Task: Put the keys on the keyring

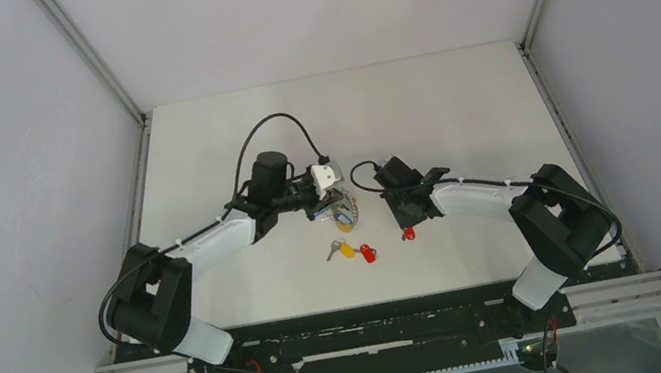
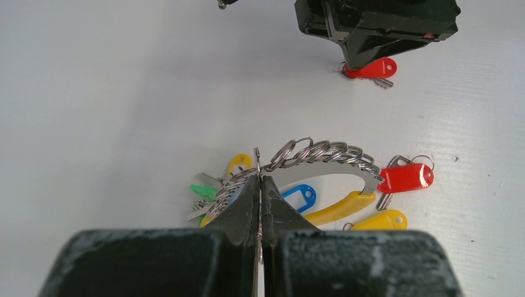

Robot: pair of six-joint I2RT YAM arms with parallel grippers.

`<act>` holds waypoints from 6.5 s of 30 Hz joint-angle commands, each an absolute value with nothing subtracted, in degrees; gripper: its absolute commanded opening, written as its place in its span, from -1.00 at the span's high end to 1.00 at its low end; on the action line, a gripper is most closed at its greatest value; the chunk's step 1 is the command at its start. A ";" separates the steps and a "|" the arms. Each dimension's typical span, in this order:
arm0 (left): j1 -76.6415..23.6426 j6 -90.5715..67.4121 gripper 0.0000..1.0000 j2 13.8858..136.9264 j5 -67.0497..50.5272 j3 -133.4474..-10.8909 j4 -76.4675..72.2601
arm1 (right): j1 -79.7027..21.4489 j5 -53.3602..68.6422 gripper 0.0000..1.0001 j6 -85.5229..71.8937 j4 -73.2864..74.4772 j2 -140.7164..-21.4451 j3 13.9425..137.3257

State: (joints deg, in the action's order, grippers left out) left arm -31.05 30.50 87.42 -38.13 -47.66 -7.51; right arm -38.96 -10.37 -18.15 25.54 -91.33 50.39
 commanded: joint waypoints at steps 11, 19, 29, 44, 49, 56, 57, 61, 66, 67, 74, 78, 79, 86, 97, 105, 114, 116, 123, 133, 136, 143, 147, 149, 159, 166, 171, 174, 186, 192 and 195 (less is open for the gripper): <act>-30.92 30.19 1.00 84.91 -39.38 -47.02 -9.23 | -37.00 -6.86 0.60 -18.14 21.42 -84.18 49.30; -30.85 30.20 1.00 85.25 -39.46 -47.19 -9.22 | -37.26 -7.04 0.65 -16.94 19.20 -86.57 48.19; -30.92 30.17 1.00 85.24 -39.38 -47.11 -9.23 | -38.12 -9.32 0.71 -16.37 18.57 -89.73 48.18; -30.93 30.09 1.00 84.90 -39.39 -46.99 -9.14 | -39.08 -9.99 0.79 -15.82 19.07 -91.05 48.18; -30.87 30.06 1.00 84.96 -39.46 -47.02 -9.07 | -39.41 -10.23 0.81 -15.82 19.47 -90.74 48.20; -30.85 30.10 1.00 84.88 -39.46 -46.94 -9.05 | -39.81 -10.81 0.78 -16.13 20.49 -89.18 48.24; -30.88 30.09 1.00 84.82 -39.46 -47.01 -9.05 | -39.88 -10.82 0.77 -16.13 20.67 -88.86 48.21; -30.90 30.11 1.00 84.74 -39.46 -46.95 -9.03 | -39.99 -11.10 0.76 -16.09 21.34 -87.61 48.47; -30.90 30.10 1.00 84.72 -39.47 -46.88 -9.03 | -40.08 -11.12 0.76 -16.05 21.87 -87.11 48.69; -30.86 30.07 1.00 84.77 -39.46 -47.00 -9.03 | -40.08 -11.08 0.76 -16.05 21.88 -87.18 48.74; -30.92 30.10 1.00 84.74 -39.51 -47.02 -8.97 | -40.08 -10.33 0.79 -16.00 21.71 -88.54 48.81; -30.87 30.19 0.99 84.81 -39.55 -47.11 -8.94 | -40.17 -10.16 0.81 -16.02 21.54 -89.24 48.80; -30.86 30.20 1.00 84.82 -39.55 -47.09 -8.95 | -40.17 -10.07 0.82 -16.00 21.52 -89.36 48.90; -30.91 30.15 1.00 84.73 -39.55 -47.06 -8.94 | -40.17 -9.76 0.83 -16.11 22.04 -90.07 49.24; -30.86 30.28 1.00 84.69 -39.59 -47.09 -8.88 | -40.25 -9.43 0.87 -16.36 22.32 -90.90 49.31; -30.91 30.59 1.00 83.95 -40.58 -46.59 -8.88 | -40.33 -6.99 1.00 -13.17 21.38 -87.06 49.36; -30.85 32.37 1.00 83.75 -44.32 -45.96 -8.61 | -40.20 1.33 1.00 5.62 13.31 -79.18 47.50; -30.85 32.50 1.00 84.05 -44.75 -45.90 -8.60 | -39.43 4.73 1.00 9.24 10.84 -77.73 46.77; -30.91 33.13 1.00 85.18 -46.18 -46.36 -8.27 | -35.77 16.92 1.00 20.30 5.36 -75.28 45.11; -30.86 33.49 1.00 87.02 -47.69 -47.28 -7.82 | -31.39 35.73 1.00 37.30 0.44 -76.49 44.21; -30.99 33.49 0.99 87.66 -48.52 -47.55 -7.74 | -30.80 39.28 1.00 40.69 -0.56 -77.58 44.23; -31.57 33.84 1.00 89.23 -48.99 -48.38 -7.20 | -30.12 43.27 1.00 47.47 -0.26 -78.57 44.26; -31.75 33.92 0.99 89.47 -49.46 -48.60 -7.04 | -31.06 41.28 1.00 51.11 1.31 -78.40 44.25; -31.79 33.93 1.00 89.58 -49.58 -48.65 -6.96 | -32.13 38.93 1.00 52.60 1.77 -78.40 44.23; -32.03 34.30 0.99 89.47 -49.74 -48.75 -6.25 | -36.21 32.73 1.00 56.94 3.10 -79.55 45.04; -32.00 34.62 0.99 89.47 -49.92 -48.99 -5.66 | -37.09 30.82 1.00 58.17 3.29 -80.28 45.23; -31.99 34.95 1.00 89.56 -50.05 -48.90 -5.54 | -37.23 31.64 1.00 58.25 3.34 -80.26 45.34; -31.99 35.05 1.00 89.56 -50.12 -48.82 -5.54 | -37.18 32.24 1.00 58.21 3.34 -80.16 45.47; -32.08 36.12 1.00 89.49 -50.16 -48.61 -5.27 | -36.93 35.64 1.00 58.62 5.32 -80.42 46.68; -32.08 36.31 1.00 89.53 -50.36 -48.55 -5.22 | -36.69 35.91 1.00 57.64 4.33 -80.67 46.92; -32.08 36.30 0.99 89.50 -50.32 -48.60 -5.26 | -36.27 36.16 1.00 56.23 3.40 -80.79 46.87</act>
State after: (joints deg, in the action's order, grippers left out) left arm -31.75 35.16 89.73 -48.27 -46.72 -4.49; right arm -36.73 34.26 57.67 5.74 -80.60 44.36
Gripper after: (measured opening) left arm 0.006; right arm 0.003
